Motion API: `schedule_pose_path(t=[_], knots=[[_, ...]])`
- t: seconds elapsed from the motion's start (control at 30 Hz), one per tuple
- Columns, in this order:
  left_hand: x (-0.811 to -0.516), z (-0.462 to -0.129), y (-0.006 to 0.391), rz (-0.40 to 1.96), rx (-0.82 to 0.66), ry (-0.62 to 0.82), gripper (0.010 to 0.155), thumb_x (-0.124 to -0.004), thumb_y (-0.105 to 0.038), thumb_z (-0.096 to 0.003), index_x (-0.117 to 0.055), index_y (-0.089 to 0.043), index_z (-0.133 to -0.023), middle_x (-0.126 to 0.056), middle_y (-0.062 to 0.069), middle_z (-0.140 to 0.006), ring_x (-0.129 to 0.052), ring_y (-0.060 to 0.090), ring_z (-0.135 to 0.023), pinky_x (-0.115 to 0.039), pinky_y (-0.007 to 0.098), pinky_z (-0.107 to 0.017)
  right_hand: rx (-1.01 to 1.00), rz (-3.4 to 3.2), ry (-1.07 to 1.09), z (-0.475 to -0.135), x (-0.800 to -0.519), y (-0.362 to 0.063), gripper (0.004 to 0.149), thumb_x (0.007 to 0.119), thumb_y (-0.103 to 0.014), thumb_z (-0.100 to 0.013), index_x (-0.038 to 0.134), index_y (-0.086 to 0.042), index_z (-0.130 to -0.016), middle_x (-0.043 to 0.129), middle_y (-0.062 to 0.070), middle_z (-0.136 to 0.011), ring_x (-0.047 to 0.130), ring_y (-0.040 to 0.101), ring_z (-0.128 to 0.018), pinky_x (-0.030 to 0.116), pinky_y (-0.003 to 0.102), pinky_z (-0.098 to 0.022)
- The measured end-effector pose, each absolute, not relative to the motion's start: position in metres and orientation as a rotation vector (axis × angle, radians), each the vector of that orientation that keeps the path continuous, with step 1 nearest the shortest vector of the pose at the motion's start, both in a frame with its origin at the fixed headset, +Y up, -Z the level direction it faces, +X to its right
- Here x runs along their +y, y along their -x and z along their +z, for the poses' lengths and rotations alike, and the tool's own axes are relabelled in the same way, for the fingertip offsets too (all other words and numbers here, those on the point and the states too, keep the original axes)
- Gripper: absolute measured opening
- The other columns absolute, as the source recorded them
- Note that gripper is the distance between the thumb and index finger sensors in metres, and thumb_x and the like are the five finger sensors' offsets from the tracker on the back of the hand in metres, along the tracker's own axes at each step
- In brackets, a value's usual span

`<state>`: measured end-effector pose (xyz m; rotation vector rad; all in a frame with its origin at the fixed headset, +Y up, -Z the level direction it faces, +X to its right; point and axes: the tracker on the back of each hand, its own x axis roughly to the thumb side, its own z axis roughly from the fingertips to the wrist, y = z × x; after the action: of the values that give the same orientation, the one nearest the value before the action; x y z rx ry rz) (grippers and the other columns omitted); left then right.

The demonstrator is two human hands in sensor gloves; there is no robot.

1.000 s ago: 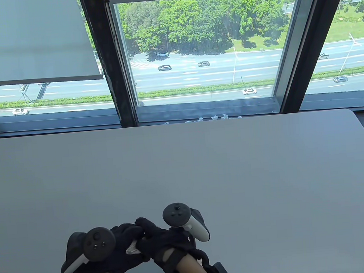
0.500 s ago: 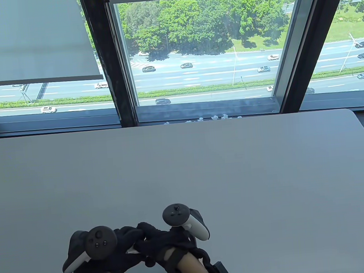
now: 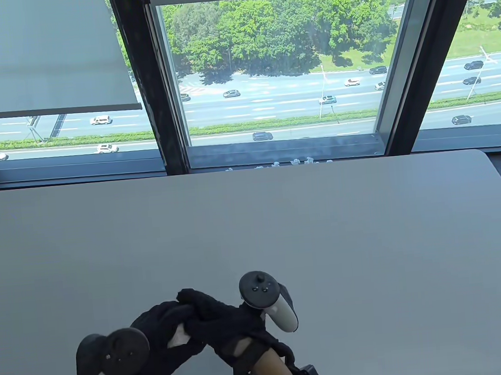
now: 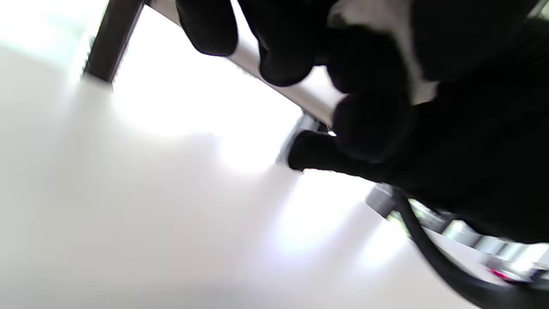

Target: Squeeze kitchen paper into compact ball

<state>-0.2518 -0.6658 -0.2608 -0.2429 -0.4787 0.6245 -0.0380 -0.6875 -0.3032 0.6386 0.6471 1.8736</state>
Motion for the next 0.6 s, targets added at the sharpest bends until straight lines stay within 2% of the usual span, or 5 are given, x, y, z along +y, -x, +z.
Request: schedule_pose_path(t=[0.1, 0.33, 0.37, 0.5, 0.6], knots=[[-0.694, -0.264, 0.251, 0.763, -0.473, 0.404, 0.068, -0.083, -0.061, -0.0539, -0.051, -0.042, -0.110, -0.060, -0.010, -0.114, -0.075, 0.012, -0.100, -0.055, 0.050, -0.087, 0.798, 1.686, -0.505, -0.303, -0.722, 0.037, 0.065, 0.066, -0.047, -0.061, 0.035, -0.023, -0.112, 0.086, -0.005, -0.080, 0.099, 0.014, -0.062, 0.062, 0.050, -0.075], [-0.668, -0.254, 0.262, 0.528, -0.322, 0.043, 0.055, -0.090, -0.055, -0.0492, -0.065, -0.050, -0.098, -0.078, -0.023, -0.102, -0.091, -0.007, -0.080, -0.068, 0.038, -0.088, 0.776, 1.681, -0.521, -0.303, -0.722, 0.037, 0.059, 0.061, -0.040, -0.061, 0.032, -0.039, -0.112, 0.060, -0.009, -0.108, 0.074, 0.019, -0.098, 0.050, 0.055, -0.080], [-0.667, -0.256, 0.265, 0.523, -0.321, 0.048, 0.055, -0.091, -0.057, -0.0482, -0.064, -0.052, -0.096, -0.077, -0.026, -0.100, -0.090, -0.009, -0.080, -0.067, 0.038, -0.090, 0.765, 1.638, -0.503, -0.302, -0.722, 0.035, 0.070, 0.065, -0.049, -0.061, 0.021, -0.036, -0.114, 0.043, -0.001, -0.115, 0.060, 0.026, -0.107, 0.047, 0.060, -0.079], [-0.665, -0.248, 0.257, 0.430, -0.323, -0.043, 0.065, -0.098, -0.057, -0.0458, -0.058, -0.058, -0.097, -0.077, -0.031, -0.097, -0.091, -0.013, -0.079, -0.065, 0.033, -0.095, 0.821, 1.660, -0.601, -0.299, -0.721, 0.046, 0.092, 0.074, -0.070, -0.053, 0.020, -0.029, -0.115, 0.056, -0.003, -0.110, 0.074, 0.021, -0.100, 0.052, 0.058, -0.079], [-0.666, -0.243, 0.246, 0.298, -0.356, -0.064, 0.078, -0.100, -0.061, -0.0418, -0.052, -0.060, -0.103, -0.075, -0.032, -0.102, -0.092, -0.014, -0.080, -0.062, 0.034, -0.099, 0.711, 1.796, -0.492, -0.298, -0.716, 0.047, 0.076, 0.073, -0.050, -0.060, 0.025, -0.026, -0.113, 0.067, -0.002, -0.101, 0.086, 0.013, -0.088, 0.057, 0.052, -0.079]])
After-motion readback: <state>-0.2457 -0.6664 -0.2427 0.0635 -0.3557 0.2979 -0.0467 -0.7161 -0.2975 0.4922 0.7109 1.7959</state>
